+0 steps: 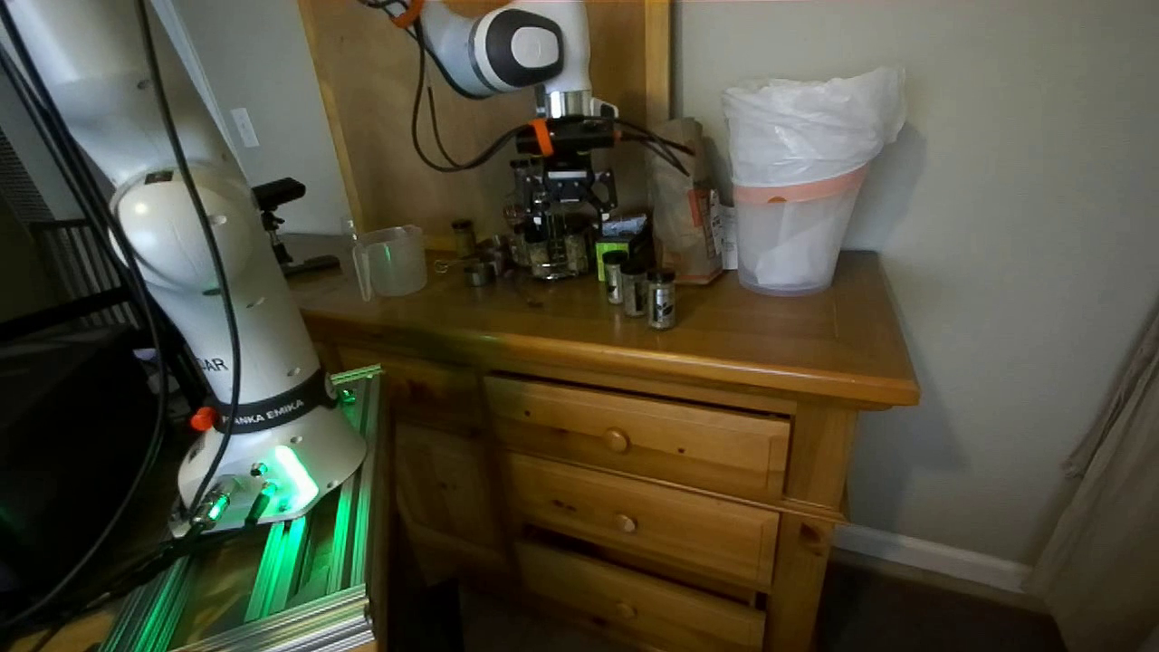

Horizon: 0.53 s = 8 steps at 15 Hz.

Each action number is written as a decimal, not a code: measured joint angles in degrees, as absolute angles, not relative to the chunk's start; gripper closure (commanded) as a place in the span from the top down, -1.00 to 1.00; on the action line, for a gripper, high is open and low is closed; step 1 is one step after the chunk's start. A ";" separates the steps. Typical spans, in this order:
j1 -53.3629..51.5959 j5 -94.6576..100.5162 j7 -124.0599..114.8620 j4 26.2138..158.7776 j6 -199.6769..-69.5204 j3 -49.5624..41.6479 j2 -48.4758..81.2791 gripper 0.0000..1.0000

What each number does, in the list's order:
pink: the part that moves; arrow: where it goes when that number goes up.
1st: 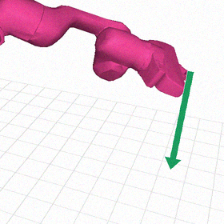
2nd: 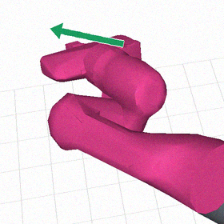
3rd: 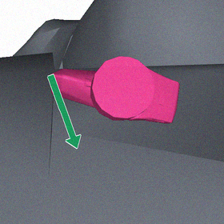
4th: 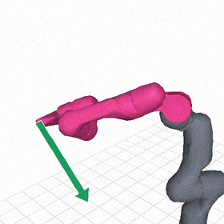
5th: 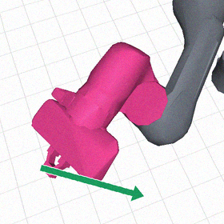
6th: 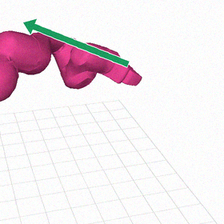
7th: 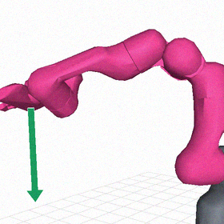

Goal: Put one bottle on the rack

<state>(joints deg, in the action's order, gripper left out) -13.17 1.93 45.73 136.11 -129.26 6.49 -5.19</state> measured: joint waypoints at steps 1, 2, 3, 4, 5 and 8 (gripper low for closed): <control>-13.14 4.31 42.54 135.18 -128.57 7.14 -4.25 1.00; -13.14 6.25 40.14 134.17 -127.82 7.64 -3.40 1.00; -13.13 7.71 38.35 133.19 -127.46 7.94 -2.58 1.00; -13.10 8.78 37.08 132.36 -127.32 8.08 -1.88 1.00; -13.03 9.51 36.23 131.60 -127.25 8.10 -1.24 1.00; -12.02 10.26 35.91 130.14 -127.25 8.03 0.36 1.00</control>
<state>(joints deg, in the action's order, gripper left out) -12.02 10.26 35.91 130.14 -127.25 8.03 0.36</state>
